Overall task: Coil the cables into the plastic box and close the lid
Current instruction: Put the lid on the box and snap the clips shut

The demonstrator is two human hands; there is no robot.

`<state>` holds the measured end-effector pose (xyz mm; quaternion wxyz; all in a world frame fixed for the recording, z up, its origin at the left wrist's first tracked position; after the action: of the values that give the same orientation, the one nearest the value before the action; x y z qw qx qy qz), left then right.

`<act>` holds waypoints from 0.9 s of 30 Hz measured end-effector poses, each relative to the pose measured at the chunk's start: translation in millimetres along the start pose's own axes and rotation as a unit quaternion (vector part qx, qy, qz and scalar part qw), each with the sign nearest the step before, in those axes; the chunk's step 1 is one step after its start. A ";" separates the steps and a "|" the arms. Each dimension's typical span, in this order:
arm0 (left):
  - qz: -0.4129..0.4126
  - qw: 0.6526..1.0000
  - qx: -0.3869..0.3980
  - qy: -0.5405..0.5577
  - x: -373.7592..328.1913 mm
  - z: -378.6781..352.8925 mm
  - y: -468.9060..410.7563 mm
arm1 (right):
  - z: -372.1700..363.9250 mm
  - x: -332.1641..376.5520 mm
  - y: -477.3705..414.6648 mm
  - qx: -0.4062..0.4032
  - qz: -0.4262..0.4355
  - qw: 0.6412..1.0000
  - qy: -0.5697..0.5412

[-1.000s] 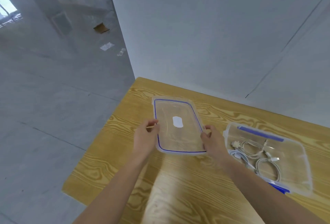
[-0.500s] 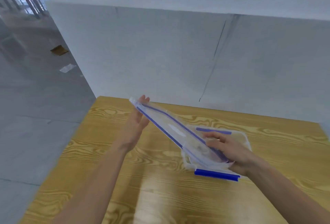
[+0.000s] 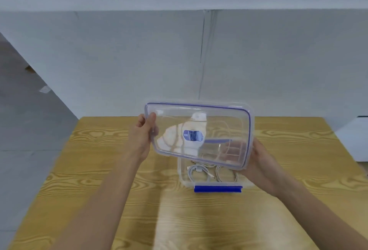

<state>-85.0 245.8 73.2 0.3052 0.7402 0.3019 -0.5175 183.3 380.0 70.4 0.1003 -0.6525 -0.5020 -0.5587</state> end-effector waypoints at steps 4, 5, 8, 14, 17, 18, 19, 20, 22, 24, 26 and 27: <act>0.069 0.996 -0.047 -0.039 23.1 -6.1 -2.2 | 26.7 19.3 -1.0 -0.135 0.100 0.972 0.165; 0.079 0.994 -0.046 -0.052 28.9 -10.2 -1.7 | 30.1 25.6 -1.6 -0.163 0.122 0.955 0.217; 0.086 0.989 -0.039 -0.110 42.3 -24.1 1.3 | 50.1 25.9 -11.3 -0.214 0.148 0.927 0.270; 0.049 0.934 -0.015 -0.354 67.8 -42.0 7.2 | 81.6 6.0 -26.6 -0.260 0.152 0.881 0.364; 0.057 0.894 0.002 -0.444 89.0 -51.0 10.4 | 98.8 -4.9 -36.5 -0.282 0.129 0.874 0.375; 0.074 0.889 0.006 -0.451 98.4 -50.5 10.7 | 105.3 -9.6 -41.1 -0.286 0.118 0.873 0.377; 0.079 0.888 0.009 -0.453 106.0 -51.9 11.2 | 111.8 -14.9 -45.3 -0.290 0.107 0.872 0.379; 0.086 0.889 0.006 -0.451 111.8 -52.7 12.3 | 118.1 -20.7 -49.6 -0.292 0.098 0.872 0.381; 0.091 0.896 -0.004 -0.435 119.7 -55.3 16.2 | 129.3 -32.7 -57.9 -0.293 0.073 0.870 0.390; 0.093 0.897 -0.014 -0.433 125.0 -58.4 19.9 | 138.4 -45.0 -64.6 -0.289 0.041 0.870 0.397; 0.091 0.888 -0.017 -0.451 130.4 -58.4 20.1 | 143.3 -54.7 -70.0 -0.278 0.015 0.869 0.409; 0.088 0.884 -0.016 -0.458 133.1 -57.8 19.4 | 145.0 -57.8 -71.9 -0.275 0.004 0.868 0.414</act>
<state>0.9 295.1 -34.5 0.4657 0.4391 0.0704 -0.7651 226.7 483.1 -60.1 0.1178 -0.3650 -0.2377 -0.8924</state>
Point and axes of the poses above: each hand's wrist, its own y-axis away from the middle knuckle, its own z-axis out of the back of the hand, x = y × z, the point moved 9 cm from there along -y, towards the middle knuckle, and after that the axes turned 1 degree about -y, right-handed, at the moved point
